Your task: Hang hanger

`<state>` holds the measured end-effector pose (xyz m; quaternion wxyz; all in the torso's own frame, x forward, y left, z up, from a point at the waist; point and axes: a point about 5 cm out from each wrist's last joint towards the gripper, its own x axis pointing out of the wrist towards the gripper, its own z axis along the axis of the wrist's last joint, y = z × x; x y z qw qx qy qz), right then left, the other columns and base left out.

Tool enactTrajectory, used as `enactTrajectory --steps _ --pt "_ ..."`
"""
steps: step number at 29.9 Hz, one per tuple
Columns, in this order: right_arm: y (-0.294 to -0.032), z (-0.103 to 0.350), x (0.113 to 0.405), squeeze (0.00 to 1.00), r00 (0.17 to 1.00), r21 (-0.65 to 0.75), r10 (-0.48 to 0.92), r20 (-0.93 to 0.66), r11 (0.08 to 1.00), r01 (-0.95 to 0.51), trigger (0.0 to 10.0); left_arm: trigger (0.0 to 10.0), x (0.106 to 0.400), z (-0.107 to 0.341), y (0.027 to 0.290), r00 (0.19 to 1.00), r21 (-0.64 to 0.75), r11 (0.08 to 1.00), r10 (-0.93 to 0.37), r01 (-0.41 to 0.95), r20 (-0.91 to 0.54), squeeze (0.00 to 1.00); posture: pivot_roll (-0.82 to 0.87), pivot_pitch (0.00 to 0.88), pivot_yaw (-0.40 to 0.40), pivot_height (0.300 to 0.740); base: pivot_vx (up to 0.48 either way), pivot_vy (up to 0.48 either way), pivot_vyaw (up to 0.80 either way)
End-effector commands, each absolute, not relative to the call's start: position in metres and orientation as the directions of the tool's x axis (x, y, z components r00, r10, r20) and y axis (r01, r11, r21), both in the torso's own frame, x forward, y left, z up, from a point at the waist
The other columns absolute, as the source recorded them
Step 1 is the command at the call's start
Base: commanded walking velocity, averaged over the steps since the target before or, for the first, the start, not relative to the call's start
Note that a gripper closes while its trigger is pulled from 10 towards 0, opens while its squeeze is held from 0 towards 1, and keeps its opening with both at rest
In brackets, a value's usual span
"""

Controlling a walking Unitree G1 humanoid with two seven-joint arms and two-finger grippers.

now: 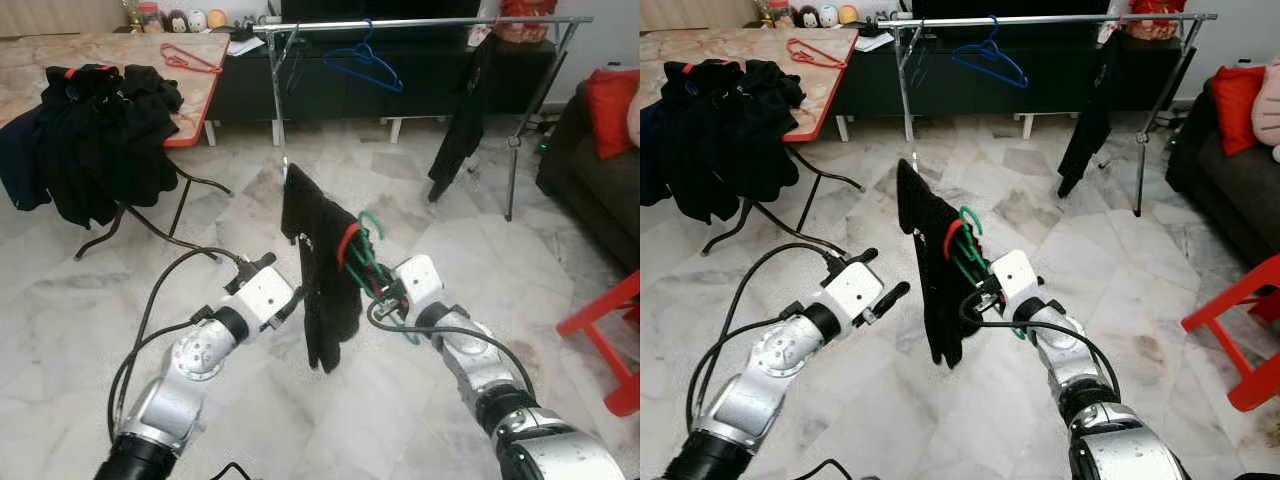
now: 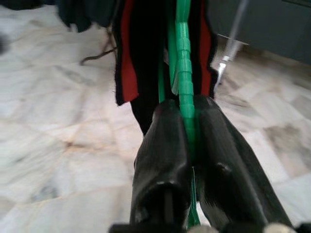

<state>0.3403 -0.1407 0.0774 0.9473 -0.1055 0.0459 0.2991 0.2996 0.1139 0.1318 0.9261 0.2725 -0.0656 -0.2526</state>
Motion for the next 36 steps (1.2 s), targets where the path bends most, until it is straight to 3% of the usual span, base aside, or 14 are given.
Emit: enactTrajectory --steps 1,13,25,36 --pt "-0.138 0.088 0.343 0.0 0.808 -0.182 0.582 -0.094 0.788 -0.588 0.0 10.0 0.304 0.137 0.112 0.875 0.537 0.741 -0.484 0.404 0.01 0.0 0.06 0.0 -0.05 0.716 0.0 0.0 0.0" --pt "-0.137 0.082 0.337 0.0 0.729 -0.116 0.672 -0.132 0.72 -0.684 0.0 10.0 0.308 0.139 0.093 0.863 0.506 0.753 -0.504 0.421 0.032 0.0 0.05 0.0 -0.074 0.716 0.0 0.0 0.0" --pt "-0.13 0.085 0.336 0.0 0.656 -0.083 0.744 -0.13 0.651 -0.755 0.0 10.0 0.308 0.126 0.086 0.835 0.557 0.672 -0.545 0.488 -0.074 0.0 0.05 0.0 -0.08 0.716 0.0 0.0 0.0" --pt "-0.127 0.084 0.335 0.0 0.64 -0.069 0.757 -0.134 0.637 -0.768 0.0 10.0 0.319 0.116 0.103 0.921 0.568 0.731 -0.363 0.377 -0.144 0.0 0.06 0.0 -0.08 0.716 0.0 0.0 0.0"
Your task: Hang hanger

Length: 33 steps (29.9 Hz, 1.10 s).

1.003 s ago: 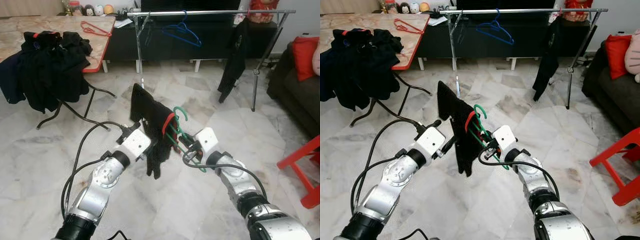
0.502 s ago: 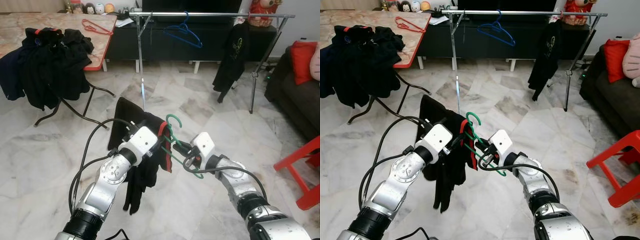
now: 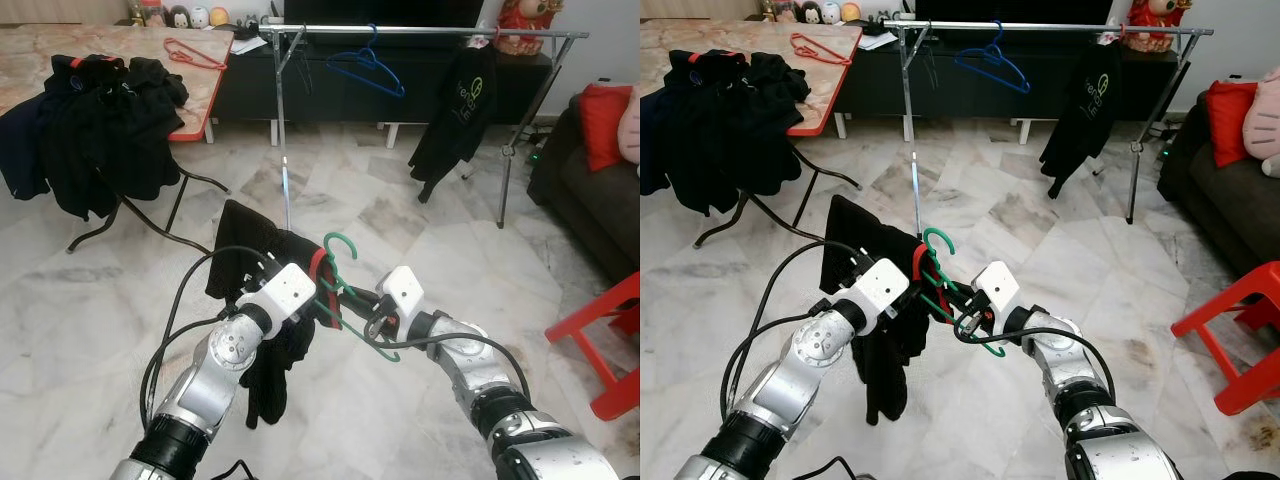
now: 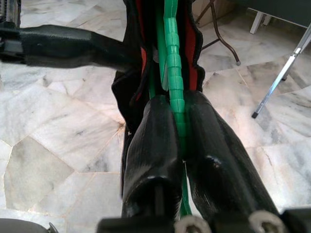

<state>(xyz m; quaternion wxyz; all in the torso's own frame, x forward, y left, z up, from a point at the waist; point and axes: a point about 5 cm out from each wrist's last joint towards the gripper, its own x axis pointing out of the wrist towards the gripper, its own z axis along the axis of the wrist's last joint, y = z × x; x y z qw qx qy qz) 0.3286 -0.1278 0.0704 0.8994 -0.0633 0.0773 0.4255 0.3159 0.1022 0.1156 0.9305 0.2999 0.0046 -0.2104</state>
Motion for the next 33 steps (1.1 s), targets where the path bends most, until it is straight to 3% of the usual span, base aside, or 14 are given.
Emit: enactTrajectory --steps 1,5,20,33 --pt "-0.127 0.084 0.335 0.0 0.64 -0.069 0.757 -0.134 0.637 -0.768 0.0 10.0 0.319 0.116 0.103 0.921 0.568 0.731 -0.363 0.377 -0.144 0.0 0.06 0.0 -0.08 0.716 0.0 0.0 0.0" --pt "-0.126 0.084 0.335 0.0 0.639 -0.066 0.757 -0.135 0.636 -0.769 0.0 10.0 0.323 0.116 0.108 0.941 0.543 0.77 -0.306 0.334 -0.145 0.0 0.06 0.0 -0.081 0.716 0.0 0.0 0.0" --pt "-0.13 0.086 0.341 0.0 0.68 -0.084 0.719 -0.145 0.676 -0.732 0.0 10.0 0.308 0.113 0.098 0.834 0.481 0.688 -0.505 0.544 -0.22 0.0 0.07 0.0 -0.085 0.716 0.0 0.0 0.0" --pt "-0.124 0.093 0.345 0.0 0.671 -0.068 0.73 -0.127 0.669 -0.74 0.0 10.0 0.309 0.13 0.087 0.842 0.326 0.78 -0.524 0.535 -0.128 0.0 0.08 0.0 -0.089 0.716 0.0 0.0 0.0"
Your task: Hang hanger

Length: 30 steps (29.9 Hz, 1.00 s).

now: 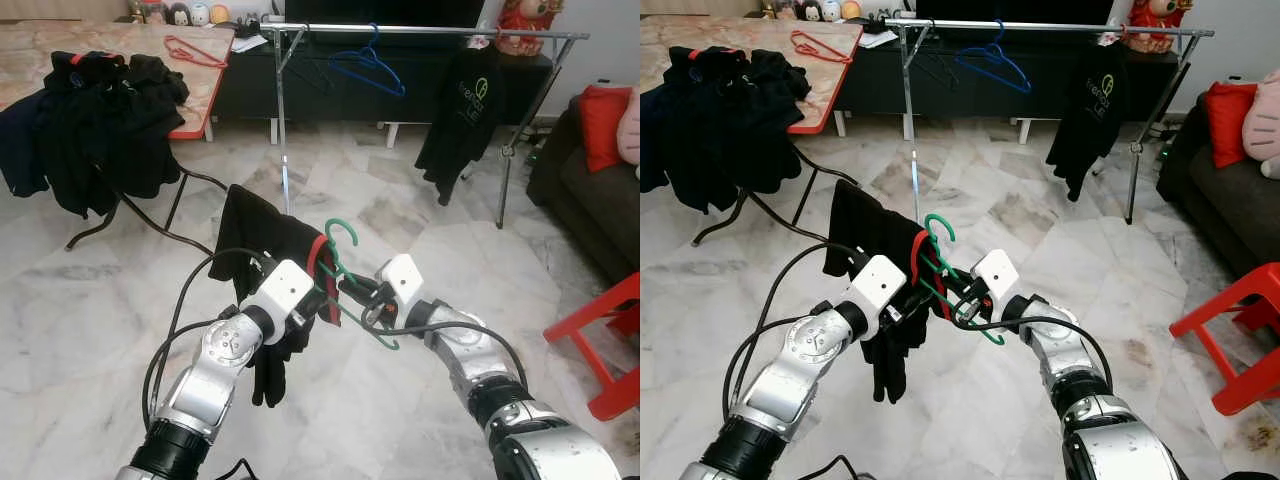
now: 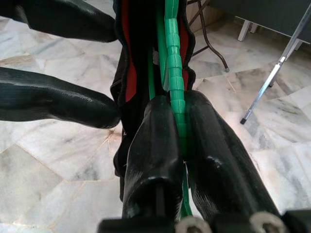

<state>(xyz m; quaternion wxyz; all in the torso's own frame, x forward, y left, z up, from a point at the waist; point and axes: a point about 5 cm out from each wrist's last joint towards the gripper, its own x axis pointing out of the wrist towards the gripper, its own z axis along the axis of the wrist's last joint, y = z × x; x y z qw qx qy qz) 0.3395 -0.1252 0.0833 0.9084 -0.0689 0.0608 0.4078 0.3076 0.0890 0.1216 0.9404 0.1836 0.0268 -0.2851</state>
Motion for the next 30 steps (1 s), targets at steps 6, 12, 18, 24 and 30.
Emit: enactTrajectory --steps 6,12,18,24,30 --pt "-0.122 0.093 0.346 0.0 0.66 -0.049 0.74 -0.13 0.66 -0.749 0.0 10.0 0.313 0.134 0.087 0.886 0.291 0.838 -0.448 0.462 -0.115 0.0 0.08 0.0 -0.093 0.716 0.0 0.0 0.0" --pt "-0.12 0.094 0.346 0.0 0.654 -0.042 0.746 -0.127 0.655 -0.755 0.0 10.0 0.319 0.138 0.089 0.933 0.279 0.891 -0.348 0.358 -0.089 0.0 0.09 0.0 -0.094 0.716 0.0 0.0 0.0" --pt "-0.121 0.092 0.345 0.0 0.651 -0.039 0.748 -0.129 0.652 -0.757 0.0 10.0 0.321 0.139 0.091 0.95 0.306 0.899 -0.302 0.313 -0.085 0.0 0.09 0.0 -0.094 0.716 0.0 0.0 0.0" --pt "-0.123 0.091 0.345 0.0 0.649 -0.038 0.748 -0.135 0.651 -0.758 0.0 10.0 0.323 0.136 0.096 0.96 0.369 0.886 -0.262 0.281 -0.101 0.0 0.08 0.0 -0.09 0.716 0.0 0.0 0.0" --pt "-0.123 0.091 0.345 0.0 0.647 -0.038 0.75 -0.136 0.648 -0.76 0.0 0.0 0.324 0.135 0.097 0.962 0.381 0.884 -0.253 0.272 -0.1 0.0 0.08 0.0 -0.09 0.716 0.0 0.0 0.0"
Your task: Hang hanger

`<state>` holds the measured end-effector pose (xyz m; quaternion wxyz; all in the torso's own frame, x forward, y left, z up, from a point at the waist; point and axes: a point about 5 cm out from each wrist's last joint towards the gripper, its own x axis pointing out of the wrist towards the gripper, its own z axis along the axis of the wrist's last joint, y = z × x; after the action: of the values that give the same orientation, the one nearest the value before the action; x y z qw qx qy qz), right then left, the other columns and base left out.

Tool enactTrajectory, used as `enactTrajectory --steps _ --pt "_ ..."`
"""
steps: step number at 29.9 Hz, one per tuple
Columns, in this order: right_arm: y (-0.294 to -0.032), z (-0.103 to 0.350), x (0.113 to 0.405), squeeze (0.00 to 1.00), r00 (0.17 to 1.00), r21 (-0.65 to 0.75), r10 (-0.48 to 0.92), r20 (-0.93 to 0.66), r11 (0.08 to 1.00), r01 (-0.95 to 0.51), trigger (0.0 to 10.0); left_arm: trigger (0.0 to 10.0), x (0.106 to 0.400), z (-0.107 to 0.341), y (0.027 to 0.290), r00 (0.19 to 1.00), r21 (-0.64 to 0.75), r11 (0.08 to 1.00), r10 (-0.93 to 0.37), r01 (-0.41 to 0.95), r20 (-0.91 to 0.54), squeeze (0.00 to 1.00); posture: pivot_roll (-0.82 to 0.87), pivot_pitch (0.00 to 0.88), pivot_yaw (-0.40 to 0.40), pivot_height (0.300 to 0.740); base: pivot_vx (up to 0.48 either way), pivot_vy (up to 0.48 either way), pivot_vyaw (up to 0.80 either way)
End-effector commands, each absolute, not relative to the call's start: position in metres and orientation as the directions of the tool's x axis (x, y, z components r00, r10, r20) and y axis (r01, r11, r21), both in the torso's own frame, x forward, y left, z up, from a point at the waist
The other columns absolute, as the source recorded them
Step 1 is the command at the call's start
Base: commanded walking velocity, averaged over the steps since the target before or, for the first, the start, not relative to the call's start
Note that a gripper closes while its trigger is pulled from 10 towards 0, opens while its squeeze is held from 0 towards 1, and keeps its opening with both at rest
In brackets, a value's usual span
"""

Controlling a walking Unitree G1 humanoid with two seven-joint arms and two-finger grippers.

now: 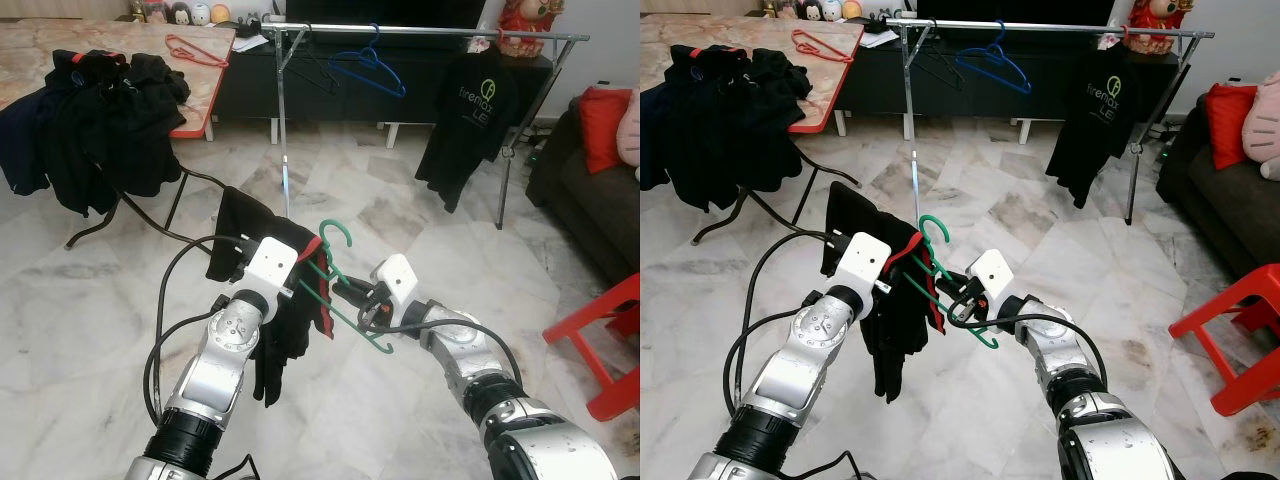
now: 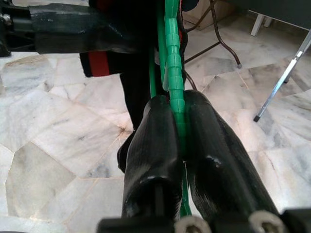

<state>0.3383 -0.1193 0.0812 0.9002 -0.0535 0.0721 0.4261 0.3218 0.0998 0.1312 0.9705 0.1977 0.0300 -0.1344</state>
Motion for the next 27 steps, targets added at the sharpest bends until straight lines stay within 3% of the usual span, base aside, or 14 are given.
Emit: enactTrajectory --steps 1,27 --pt "-0.1229 0.0913 0.3444 0.0 0.645 -0.037 0.752 -0.137 0.647 -0.762 0.0 0.0 0.3239 0.135 0.0969 0.962 0.379 0.885 -0.253 0.272 -0.098 0.0 0.08 0.0 -0.09 0.716 0.0 0.0 0.0" --pt "-0.1229 0.0886 0.3417 0.0 0.617 -0.027 0.773 -0.151 0.621 -0.784 0.0 0.0 0.325 0.1343 0.0956 0.968 0.403 0.881 -0.236 0.249 -0.082 0.0 0.07 0.0 -0.093 0.716 0.0 0.0 0.0"
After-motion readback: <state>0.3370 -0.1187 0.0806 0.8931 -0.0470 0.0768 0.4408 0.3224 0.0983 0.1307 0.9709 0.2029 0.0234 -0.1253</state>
